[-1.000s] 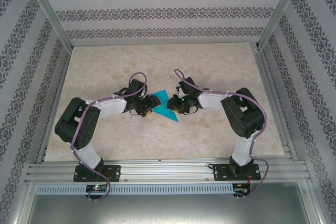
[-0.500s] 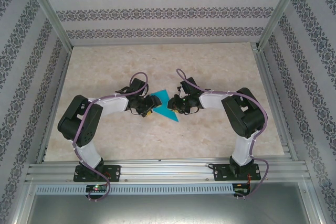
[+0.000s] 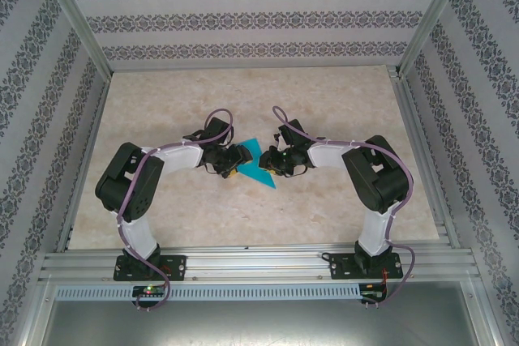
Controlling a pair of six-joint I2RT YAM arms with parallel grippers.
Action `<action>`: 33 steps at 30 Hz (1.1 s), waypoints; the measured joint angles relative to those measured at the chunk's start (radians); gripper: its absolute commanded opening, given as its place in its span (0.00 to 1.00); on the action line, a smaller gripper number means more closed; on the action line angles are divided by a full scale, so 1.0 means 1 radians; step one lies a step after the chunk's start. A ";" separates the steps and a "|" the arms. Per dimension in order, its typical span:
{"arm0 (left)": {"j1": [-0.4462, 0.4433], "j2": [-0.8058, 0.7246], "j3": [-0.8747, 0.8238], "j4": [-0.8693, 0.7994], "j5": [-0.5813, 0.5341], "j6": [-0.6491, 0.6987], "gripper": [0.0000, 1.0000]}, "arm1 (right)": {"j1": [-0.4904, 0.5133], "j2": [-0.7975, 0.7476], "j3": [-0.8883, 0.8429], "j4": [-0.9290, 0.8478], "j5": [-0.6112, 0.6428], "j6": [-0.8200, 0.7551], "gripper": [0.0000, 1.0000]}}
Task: Fold a paper plane with a square sheet of paper (pick it up from the middle)
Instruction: Fold the wing for the fifth time at the center of the table.
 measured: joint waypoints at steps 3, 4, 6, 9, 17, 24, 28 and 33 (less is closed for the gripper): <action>0.000 0.000 0.000 0.000 0.000 0.000 0.60 | 0.000 0.000 0.000 0.000 0.000 0.000 0.27; 0.000 0.000 0.000 0.000 0.000 0.000 0.59 | 0.000 0.000 0.000 0.000 0.000 0.000 0.27; 0.000 0.000 0.000 0.001 0.000 0.000 0.57 | 0.000 0.000 0.000 0.000 0.000 0.000 0.27; 0.000 -0.002 -0.001 0.005 0.005 0.000 0.51 | -0.002 0.000 0.000 0.001 -0.002 0.000 0.27; 0.000 -0.082 -0.066 0.036 0.008 0.015 0.46 | -0.025 0.000 -0.023 0.043 -0.053 0.006 0.28; 0.000 -0.084 -0.069 0.100 0.024 0.019 0.43 | -0.037 0.001 -0.029 0.053 -0.073 0.008 0.29; 0.000 -0.081 -0.068 0.099 0.007 0.023 0.48 | -0.037 0.002 -0.029 0.053 -0.074 0.008 0.28; 0.000 -0.061 -0.065 0.036 -0.043 0.035 0.51 | -0.041 0.003 -0.032 0.057 -0.076 0.012 0.27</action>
